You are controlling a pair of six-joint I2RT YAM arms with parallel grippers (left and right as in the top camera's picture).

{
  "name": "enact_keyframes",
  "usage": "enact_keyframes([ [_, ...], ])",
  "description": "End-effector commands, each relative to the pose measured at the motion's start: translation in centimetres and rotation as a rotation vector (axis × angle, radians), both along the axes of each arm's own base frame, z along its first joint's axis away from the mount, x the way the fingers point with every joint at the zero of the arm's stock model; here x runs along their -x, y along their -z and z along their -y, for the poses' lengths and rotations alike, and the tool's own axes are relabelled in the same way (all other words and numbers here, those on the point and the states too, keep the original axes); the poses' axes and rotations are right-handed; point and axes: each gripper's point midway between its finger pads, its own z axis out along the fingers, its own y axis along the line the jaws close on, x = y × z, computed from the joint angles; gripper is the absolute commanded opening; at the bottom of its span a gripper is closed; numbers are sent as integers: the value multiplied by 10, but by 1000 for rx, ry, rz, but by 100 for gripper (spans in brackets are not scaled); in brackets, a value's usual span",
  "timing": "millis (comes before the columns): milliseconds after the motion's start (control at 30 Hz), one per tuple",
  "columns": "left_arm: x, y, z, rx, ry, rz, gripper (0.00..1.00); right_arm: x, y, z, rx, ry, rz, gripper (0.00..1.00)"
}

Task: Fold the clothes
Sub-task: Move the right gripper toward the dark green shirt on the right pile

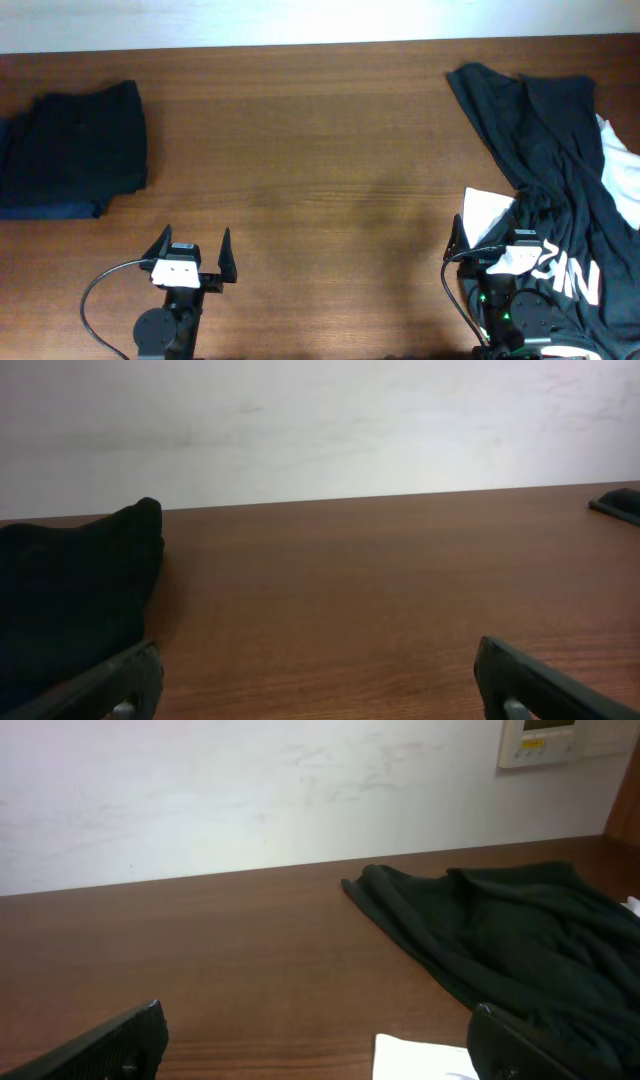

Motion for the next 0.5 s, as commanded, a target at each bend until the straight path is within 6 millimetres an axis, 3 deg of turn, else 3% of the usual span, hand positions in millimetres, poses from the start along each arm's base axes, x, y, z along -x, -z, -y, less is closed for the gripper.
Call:
enact_keyframes([
  [0, 1, 1, 1, 8, 6, -7, 99, 0, 0, 0, -6, 2, -1, 99],
  [233, -4, -22, 2, 27, 7, -133, 99, 2, -30, 1, -10, 2, -127, 98],
  [367, -30, -38, 3, 21, 4, -325, 99, -19, -51, 1, -16, 3, -380, 99],
  [467, -47, -43, 3, 17, 3, -445, 99, -41, -47, 2, -12, 0, -631, 99],
])
